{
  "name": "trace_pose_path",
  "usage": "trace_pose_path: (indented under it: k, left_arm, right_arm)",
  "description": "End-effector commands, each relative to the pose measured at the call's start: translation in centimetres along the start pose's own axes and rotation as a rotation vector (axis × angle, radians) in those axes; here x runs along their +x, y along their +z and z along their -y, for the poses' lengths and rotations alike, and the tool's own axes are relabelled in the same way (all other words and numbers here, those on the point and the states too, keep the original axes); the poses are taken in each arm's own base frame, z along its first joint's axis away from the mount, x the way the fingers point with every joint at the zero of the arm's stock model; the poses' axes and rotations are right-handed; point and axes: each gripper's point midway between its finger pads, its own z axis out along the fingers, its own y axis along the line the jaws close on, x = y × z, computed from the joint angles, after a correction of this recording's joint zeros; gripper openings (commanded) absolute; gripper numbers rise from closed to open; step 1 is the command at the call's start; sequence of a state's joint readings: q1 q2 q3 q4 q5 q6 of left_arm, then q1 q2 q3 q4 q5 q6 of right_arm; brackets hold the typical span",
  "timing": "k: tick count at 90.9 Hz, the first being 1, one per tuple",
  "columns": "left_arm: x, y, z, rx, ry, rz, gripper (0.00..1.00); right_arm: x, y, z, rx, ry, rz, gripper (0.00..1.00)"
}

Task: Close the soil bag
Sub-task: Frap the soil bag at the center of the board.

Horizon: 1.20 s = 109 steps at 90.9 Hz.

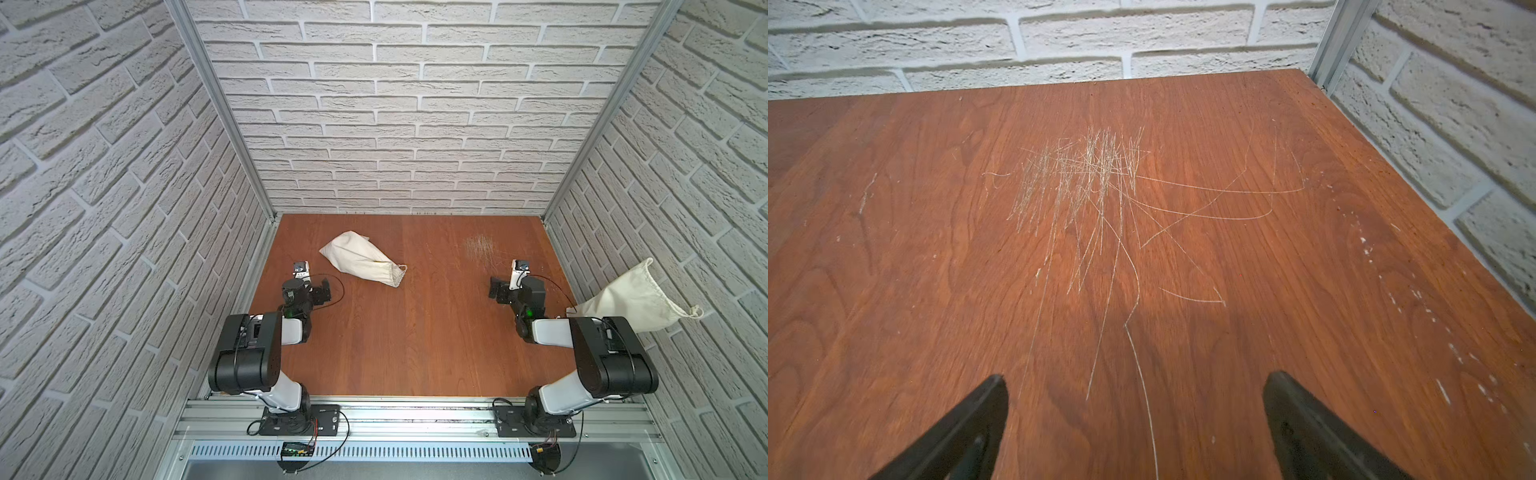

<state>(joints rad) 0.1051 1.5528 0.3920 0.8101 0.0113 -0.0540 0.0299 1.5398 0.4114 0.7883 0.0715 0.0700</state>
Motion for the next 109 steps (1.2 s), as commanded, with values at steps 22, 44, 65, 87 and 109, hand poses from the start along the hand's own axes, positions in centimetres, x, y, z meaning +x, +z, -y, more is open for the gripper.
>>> trace_pose_path:
  k: [22, 44, 65, 87, 109]
  left_arm:
    - [-1.7, 0.0, 0.0, 0.014, -0.012, 0.055, 0.98]
    - [-1.6, 0.0, 0.1, 0.016, -0.013, 0.052, 0.98]
    - [-2.2, -0.4, -0.2, -0.025, -0.007, 0.025, 0.98]
    - [-6.1, -3.4, 0.8, -0.165, 0.101, -0.082, 0.98]
    - [-8.1, -6.5, 9.1, -0.137, -0.030, -0.179, 0.98]
  right_arm:
    - [-1.2, 0.1, -0.2, -0.003, -0.012, 0.035, 0.99]
    - [-1.2, 0.2, -0.2, -0.005, -0.011, 0.032, 0.99]
    - [-2.7, -0.6, -0.8, -0.023, -0.029, -0.026, 0.99]
    - [-6.3, -3.9, -2.0, -0.001, -0.019, -0.048, 0.99]
    - [-6.5, -5.7, -9.7, -0.184, -0.089, -0.087, 0.99]
